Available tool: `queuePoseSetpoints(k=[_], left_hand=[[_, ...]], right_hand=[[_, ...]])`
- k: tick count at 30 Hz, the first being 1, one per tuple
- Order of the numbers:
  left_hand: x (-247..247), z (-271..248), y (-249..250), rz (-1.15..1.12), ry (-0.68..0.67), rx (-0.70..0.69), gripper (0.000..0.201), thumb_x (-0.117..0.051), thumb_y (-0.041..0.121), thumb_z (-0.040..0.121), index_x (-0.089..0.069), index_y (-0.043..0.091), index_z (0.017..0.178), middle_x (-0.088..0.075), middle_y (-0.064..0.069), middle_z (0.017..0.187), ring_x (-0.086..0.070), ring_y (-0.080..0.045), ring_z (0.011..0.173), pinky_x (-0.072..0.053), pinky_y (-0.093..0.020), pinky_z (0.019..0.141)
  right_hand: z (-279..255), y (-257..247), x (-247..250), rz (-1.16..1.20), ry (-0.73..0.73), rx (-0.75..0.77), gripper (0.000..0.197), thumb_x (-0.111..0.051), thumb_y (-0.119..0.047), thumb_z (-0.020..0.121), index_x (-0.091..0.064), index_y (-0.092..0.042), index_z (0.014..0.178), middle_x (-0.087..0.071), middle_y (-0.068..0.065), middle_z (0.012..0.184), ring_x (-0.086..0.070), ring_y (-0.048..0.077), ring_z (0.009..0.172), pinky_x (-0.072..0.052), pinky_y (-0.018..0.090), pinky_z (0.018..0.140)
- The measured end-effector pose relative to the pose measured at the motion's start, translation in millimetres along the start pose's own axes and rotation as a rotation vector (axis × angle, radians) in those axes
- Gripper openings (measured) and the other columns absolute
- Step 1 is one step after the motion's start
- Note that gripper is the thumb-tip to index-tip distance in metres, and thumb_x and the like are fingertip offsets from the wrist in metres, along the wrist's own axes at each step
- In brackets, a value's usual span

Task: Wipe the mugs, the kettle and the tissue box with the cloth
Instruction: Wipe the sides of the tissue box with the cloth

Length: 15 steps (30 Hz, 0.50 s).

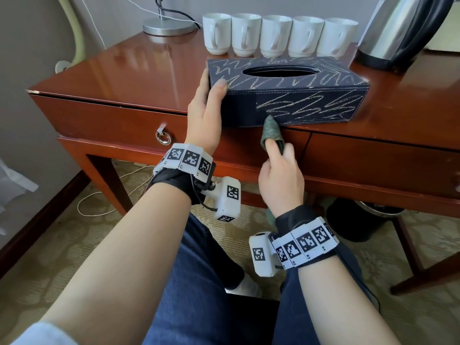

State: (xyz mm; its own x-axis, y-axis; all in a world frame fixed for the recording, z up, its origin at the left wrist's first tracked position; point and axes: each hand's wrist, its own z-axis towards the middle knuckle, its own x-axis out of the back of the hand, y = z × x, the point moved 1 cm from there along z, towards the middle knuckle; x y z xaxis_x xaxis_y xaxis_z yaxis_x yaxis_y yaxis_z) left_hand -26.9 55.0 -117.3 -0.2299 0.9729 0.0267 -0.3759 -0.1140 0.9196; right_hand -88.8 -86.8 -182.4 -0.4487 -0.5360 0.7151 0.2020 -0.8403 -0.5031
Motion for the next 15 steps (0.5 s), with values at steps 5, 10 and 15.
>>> queuePoseSetpoints(k=[5, 10, 15], left_hand=[[-0.5, -2.1, 1.2, -0.003, -0.005, -0.003, 0.050, -0.041, 0.020, 0.105, -0.031, 0.004, 0.151, -0.043, 0.015, 0.128, -0.041, 0.036, 0.094, -0.031, 0.006, 0.082], [-0.4, -2.8, 2.5, 0.006, 0.018, 0.016, 0.050, -0.040, 0.021, 0.105, -0.031, 0.006, 0.152, -0.042, 0.010, 0.144, -0.039, 0.016, 0.117, -0.028, 0.007, 0.085], [-1.4, -4.0, 3.5, -0.002, 0.017, 0.019, 0.048, -0.040, 0.018, 0.105, -0.032, 0.005, 0.151, -0.046, 0.011, 0.136, -0.044, 0.026, 0.105, -0.029, 0.006, 0.084]], right_hand=[[-0.1, -2.9, -1.5, -0.019, -0.035, 0.068, 0.045, -0.045, 0.001, 0.089, -0.053, -0.014, 0.131, -0.047, 0.017, 0.109, -0.046, 0.028, 0.074, -0.032, 0.032, 0.059], [-0.1, 6.7, 5.9, -0.032, 0.016, -0.026, 0.046, -0.045, -0.001, 0.089, -0.052, -0.016, 0.132, -0.047, 0.016, 0.108, -0.045, 0.027, 0.075, -0.034, 0.033, 0.061], [4.4, 1.8, 7.3, 0.015, 0.000, 0.010, 0.047, -0.044, -0.001, 0.091, -0.049, -0.016, 0.135, -0.046, 0.015, 0.109, -0.039, 0.023, 0.073, -0.032, 0.032, 0.062]])
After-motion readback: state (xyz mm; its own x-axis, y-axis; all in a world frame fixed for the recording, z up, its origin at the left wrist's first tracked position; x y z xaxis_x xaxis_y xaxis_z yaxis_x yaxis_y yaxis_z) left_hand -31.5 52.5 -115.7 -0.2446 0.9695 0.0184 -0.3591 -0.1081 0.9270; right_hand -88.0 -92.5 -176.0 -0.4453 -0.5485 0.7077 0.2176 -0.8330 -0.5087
